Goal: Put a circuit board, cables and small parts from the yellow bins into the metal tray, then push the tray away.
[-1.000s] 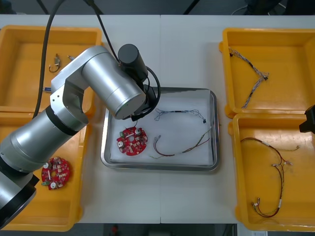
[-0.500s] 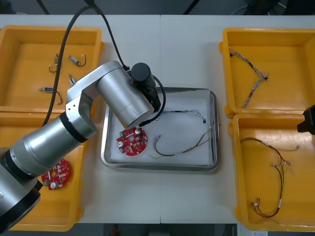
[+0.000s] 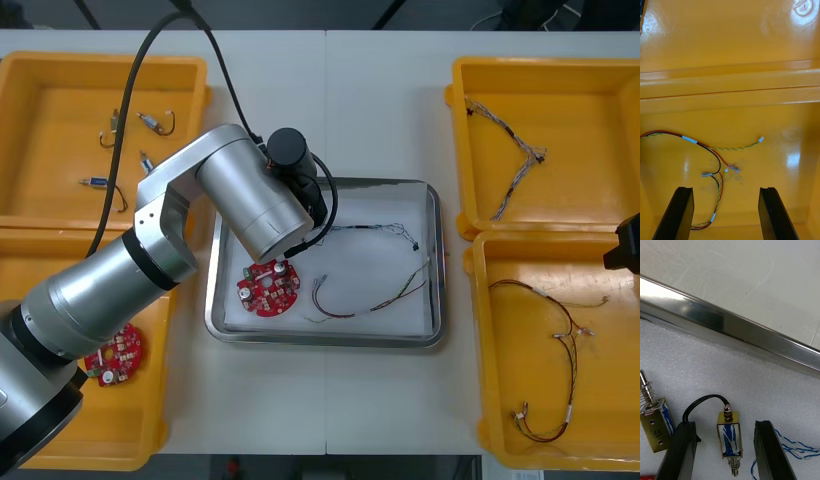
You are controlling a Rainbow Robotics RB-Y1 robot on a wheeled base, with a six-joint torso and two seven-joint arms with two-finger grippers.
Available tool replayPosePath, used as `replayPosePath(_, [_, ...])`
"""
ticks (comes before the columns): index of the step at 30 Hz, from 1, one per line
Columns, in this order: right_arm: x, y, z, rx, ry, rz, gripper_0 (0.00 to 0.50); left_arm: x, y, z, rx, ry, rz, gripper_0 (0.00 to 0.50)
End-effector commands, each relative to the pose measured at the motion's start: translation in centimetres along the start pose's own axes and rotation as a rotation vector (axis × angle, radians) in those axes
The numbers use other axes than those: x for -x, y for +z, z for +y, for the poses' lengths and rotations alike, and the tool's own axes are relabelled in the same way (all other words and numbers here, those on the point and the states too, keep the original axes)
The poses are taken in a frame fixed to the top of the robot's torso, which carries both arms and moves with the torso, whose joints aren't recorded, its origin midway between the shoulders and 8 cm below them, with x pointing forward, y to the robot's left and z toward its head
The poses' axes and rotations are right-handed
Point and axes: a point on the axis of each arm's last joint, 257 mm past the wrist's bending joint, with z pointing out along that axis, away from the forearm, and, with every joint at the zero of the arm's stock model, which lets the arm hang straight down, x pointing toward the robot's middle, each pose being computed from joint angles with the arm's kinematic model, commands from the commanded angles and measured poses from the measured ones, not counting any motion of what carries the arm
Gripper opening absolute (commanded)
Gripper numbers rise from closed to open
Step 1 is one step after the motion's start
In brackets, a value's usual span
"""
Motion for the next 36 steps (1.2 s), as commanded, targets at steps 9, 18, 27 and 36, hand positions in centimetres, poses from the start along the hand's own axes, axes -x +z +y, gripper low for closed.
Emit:
replayPosePath(9, [0.8,-1.5,-1.3,-0.032,0.023,-0.040,0.500,1.3,-5.9,-3.2,-0.055,-0.057,0.041,0.500])
replayPosePath(18, [0.8,-1.5,-1.3,-0.032,0.023,-0.040,0.500,5.6,-12.2,-0.5,-0.050,-0.068,0.070,0.500])
replayPosePath(27, [0.8,-1.5,-1.3,-0.032,0.023,-0.040,0.500,9.5,-17.9,5.5,0.007,-0.023,0.078,0.500])
replayPosePath(36, [0.4,-1.3,0.4,0.010,-0.002,-0.017,0.500,10.4,-20.5,12.4,0.123,0.155,0.125,0.500])
